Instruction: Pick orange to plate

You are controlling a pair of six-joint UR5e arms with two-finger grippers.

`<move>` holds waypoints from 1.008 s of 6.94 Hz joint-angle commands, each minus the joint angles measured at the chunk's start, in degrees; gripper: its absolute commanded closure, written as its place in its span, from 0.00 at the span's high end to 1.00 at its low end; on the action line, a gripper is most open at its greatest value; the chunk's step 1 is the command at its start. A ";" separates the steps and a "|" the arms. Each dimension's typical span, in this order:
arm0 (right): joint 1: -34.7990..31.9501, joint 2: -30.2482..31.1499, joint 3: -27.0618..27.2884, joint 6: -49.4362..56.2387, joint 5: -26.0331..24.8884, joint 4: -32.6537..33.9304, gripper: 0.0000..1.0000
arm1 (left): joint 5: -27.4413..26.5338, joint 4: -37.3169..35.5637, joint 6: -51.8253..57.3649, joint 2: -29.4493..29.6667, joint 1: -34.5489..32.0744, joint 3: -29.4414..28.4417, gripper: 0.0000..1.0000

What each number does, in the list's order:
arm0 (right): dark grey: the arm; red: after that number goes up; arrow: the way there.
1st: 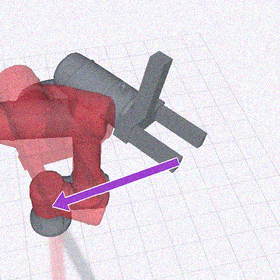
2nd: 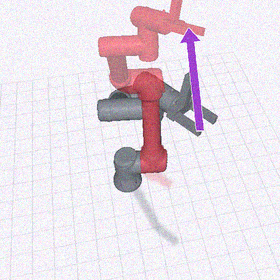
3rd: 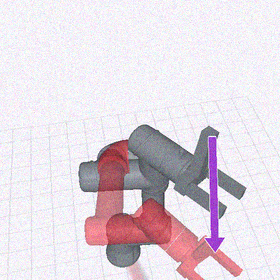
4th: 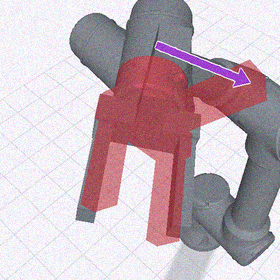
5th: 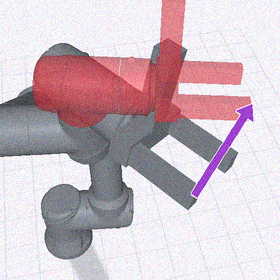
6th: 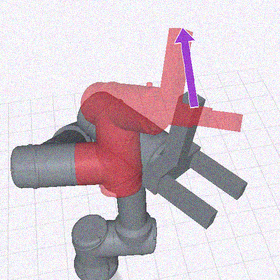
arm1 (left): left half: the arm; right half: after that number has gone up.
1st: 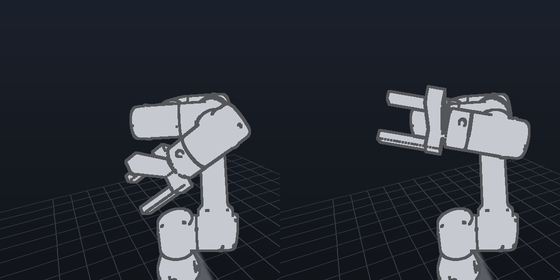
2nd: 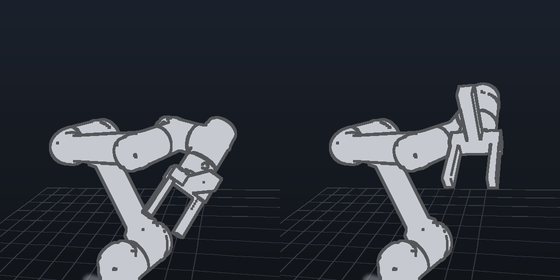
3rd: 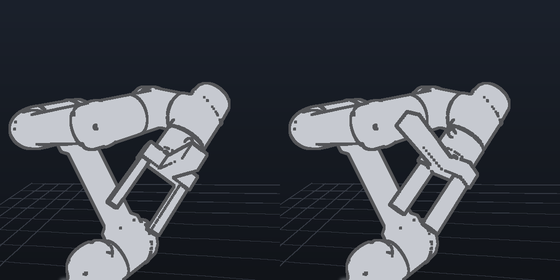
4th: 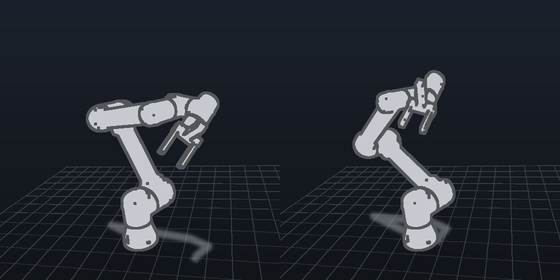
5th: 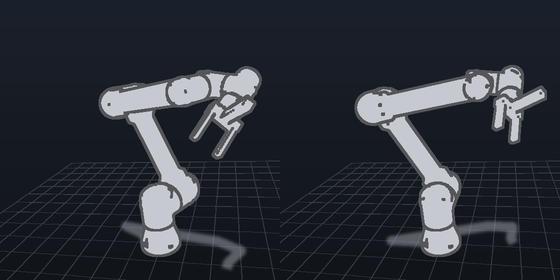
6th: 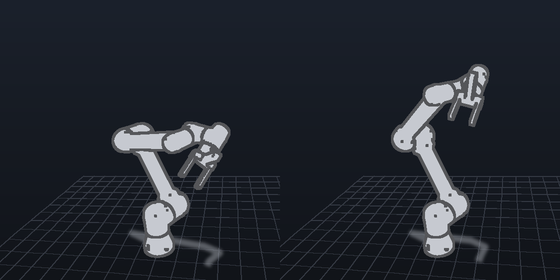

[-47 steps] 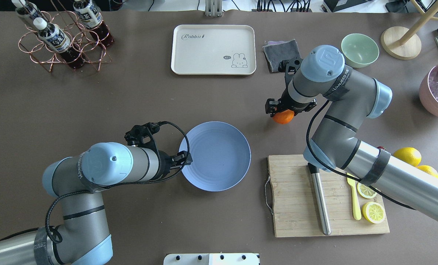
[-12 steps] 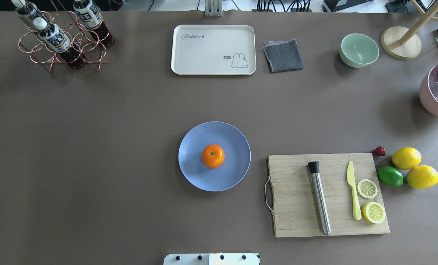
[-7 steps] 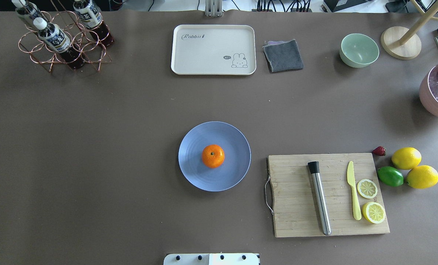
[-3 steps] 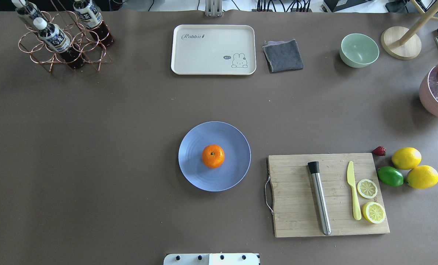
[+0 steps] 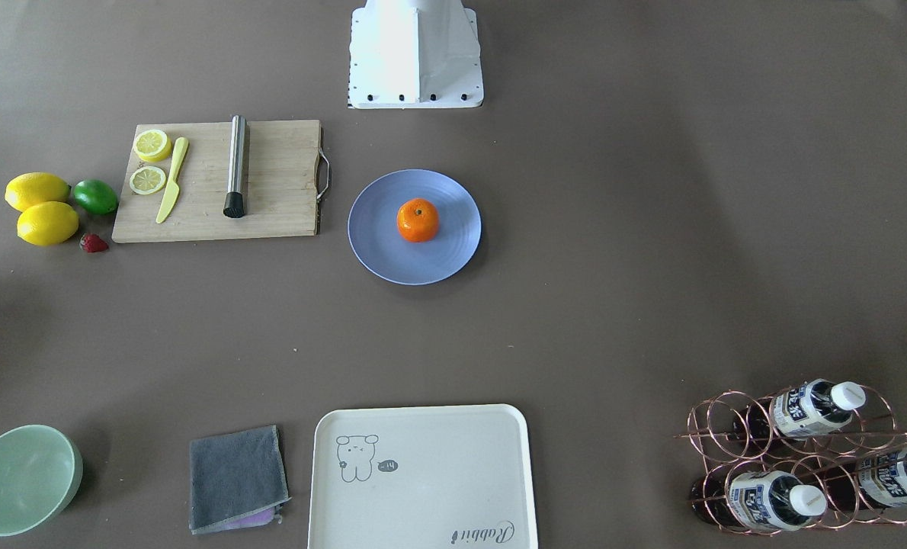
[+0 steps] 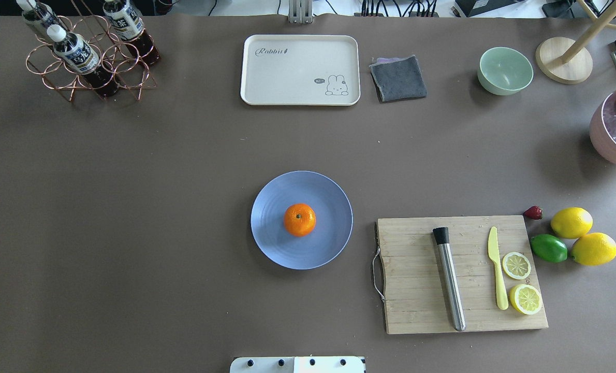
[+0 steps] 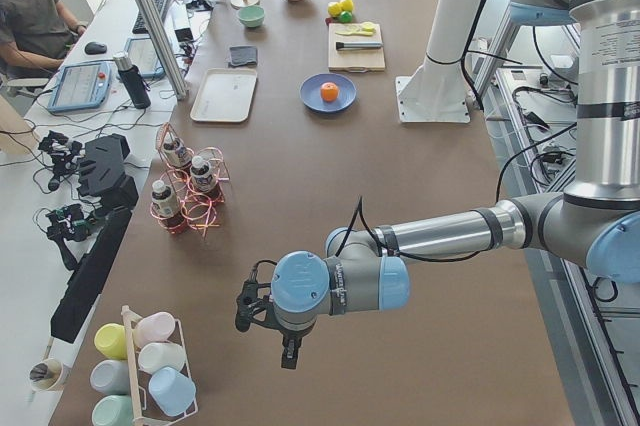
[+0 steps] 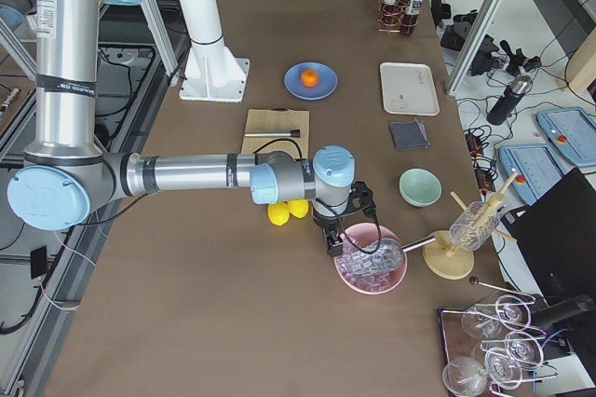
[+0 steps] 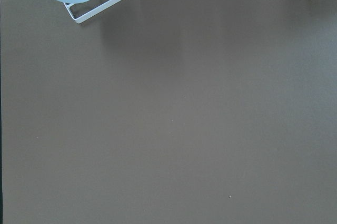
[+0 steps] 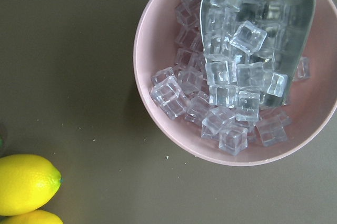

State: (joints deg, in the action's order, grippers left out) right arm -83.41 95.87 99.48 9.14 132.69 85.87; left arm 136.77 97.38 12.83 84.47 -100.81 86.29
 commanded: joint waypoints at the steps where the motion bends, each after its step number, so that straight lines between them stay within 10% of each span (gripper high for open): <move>1: 0.00 0.10 0.01 0.00 0.38 0.00 1.00 | 0.34 0.00 0.00 -0.35 0.00 0.02 0.97; 7: 0.00 0.89 -0.78 0.26 1.34 -0.18 1.00 | 0.34 0.09 0.00 -0.35 0.00 0.10 0.97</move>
State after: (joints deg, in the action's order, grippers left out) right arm -83.38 96.75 99.01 9.39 134.02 85.76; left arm 137.06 97.47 12.83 84.11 -100.81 86.39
